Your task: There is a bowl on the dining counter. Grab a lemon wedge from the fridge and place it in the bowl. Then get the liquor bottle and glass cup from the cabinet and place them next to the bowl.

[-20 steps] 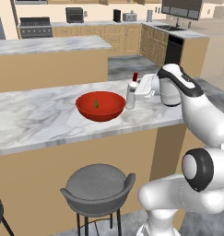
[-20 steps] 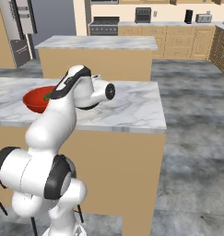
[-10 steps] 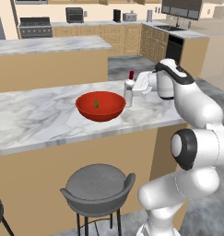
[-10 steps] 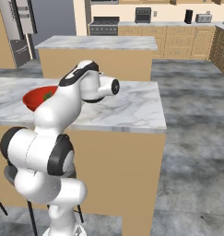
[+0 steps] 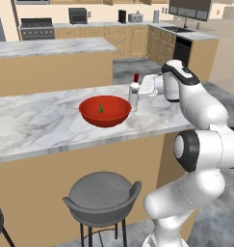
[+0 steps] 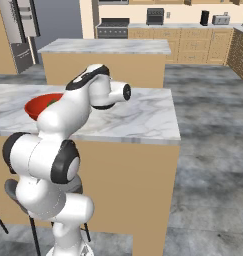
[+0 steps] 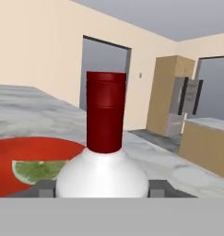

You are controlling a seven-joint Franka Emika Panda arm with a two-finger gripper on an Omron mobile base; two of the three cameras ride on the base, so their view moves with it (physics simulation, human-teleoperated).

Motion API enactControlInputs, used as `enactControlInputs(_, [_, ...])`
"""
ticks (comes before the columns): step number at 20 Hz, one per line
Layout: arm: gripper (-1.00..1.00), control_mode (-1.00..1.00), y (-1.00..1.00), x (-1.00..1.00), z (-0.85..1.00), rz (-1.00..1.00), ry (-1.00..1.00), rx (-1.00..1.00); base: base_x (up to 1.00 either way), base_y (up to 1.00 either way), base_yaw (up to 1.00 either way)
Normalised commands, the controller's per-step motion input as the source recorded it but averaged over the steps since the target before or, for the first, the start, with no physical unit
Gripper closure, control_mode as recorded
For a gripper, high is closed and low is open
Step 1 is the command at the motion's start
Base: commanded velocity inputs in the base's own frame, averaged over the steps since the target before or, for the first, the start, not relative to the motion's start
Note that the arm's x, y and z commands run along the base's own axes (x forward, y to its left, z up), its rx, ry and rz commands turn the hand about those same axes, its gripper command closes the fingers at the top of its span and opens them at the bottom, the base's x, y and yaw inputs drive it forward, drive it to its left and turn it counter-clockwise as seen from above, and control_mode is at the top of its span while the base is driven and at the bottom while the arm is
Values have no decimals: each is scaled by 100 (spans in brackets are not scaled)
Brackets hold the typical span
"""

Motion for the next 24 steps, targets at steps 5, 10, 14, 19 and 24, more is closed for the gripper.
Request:
enactControlInputs(5, [-100, -100, 13, 2, -4, 0, 0, 0, 0, 0, 0])
enactControlInputs(10, [-100, -100, 11, 1, 5, 0, 0, 0, 0, 0, 0])
enactControlInputs(14, [-100, -100, 1, 0, 39, 0, -3, 0, 0, 0, 0])
enactControlInputs(19, [-100, -100, 0, 0, 87, 0, -11, 1, 0, 0, 0])
enactControlInputs(24, [-100, -100, 0, -28, 100, 0, -10, 3, 0, 0, 0])
